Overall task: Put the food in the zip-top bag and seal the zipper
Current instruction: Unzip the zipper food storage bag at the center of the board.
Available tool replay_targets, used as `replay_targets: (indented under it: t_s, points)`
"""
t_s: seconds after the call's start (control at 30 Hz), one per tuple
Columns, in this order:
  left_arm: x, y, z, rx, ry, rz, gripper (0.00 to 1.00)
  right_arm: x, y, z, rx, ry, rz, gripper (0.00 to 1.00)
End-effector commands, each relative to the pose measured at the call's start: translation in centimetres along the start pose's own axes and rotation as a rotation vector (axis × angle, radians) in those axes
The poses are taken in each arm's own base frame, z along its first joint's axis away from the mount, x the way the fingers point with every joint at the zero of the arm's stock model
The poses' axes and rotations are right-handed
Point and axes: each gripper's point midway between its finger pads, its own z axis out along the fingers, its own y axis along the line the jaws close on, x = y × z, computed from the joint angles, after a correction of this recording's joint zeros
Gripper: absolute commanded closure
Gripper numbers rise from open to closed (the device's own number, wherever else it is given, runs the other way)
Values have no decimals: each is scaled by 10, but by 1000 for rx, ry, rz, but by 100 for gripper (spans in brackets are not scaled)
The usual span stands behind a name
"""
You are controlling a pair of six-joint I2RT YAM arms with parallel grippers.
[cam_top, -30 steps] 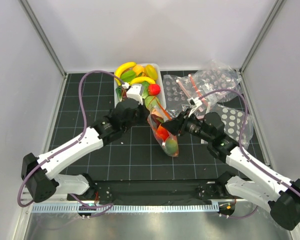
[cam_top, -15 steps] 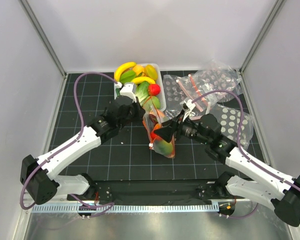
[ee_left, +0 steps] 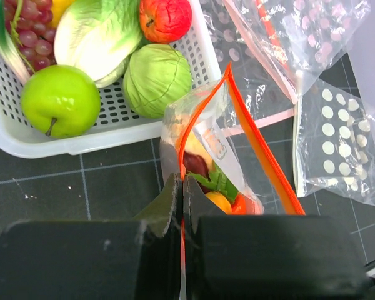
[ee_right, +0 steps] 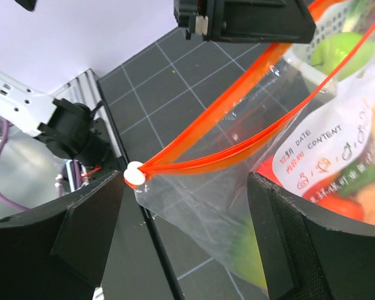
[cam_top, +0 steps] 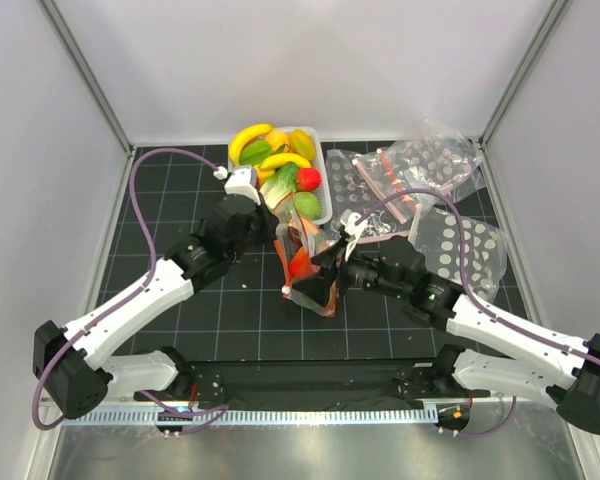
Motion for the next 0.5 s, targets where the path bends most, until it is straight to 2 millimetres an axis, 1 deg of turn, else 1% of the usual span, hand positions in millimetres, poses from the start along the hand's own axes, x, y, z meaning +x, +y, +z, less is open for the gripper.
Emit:
replay_targets:
  t_s: [0.0, 0.03, 0.13, 0.2, 0.23, 0.3, 0.37, 0.43, 0.47]
  points:
    - [-23, 2, -8, -13, -86, -42, 100, -31, -2, -10, 81, -91, -96, 15]
    - [-23, 4, -9, -21, -87, -43, 100, -35, -4, -15, 102, -111, -116, 16]
    - [-24, 6, -11, -31, -92, -41, 100, -37, -7, -22, 131, -136, -145, 19]
    - [-25, 7, -11, -38, -95, -44, 100, -40, 1, -27, 106, -164, -171, 21]
    - [-25, 8, -12, -40, -95, -44, 100, -35, 4, -28, 89, -160, -192, 22]
    - [-25, 9, -12, -47, -98, -45, 100, -36, 16, -31, 46, -183, -224, 23]
    - [-27, 10, -14, -46, -104, -47, 100, -26, 20, -28, 28, -157, -260, 23]
    - [-28, 12, -15, -56, -112, -48, 100, -15, 29, -24, -1, -130, -283, 25]
    - [-29, 14, -16, -60, -117, -46, 100, -10, 26, -22, 23, -119, -301, 25]
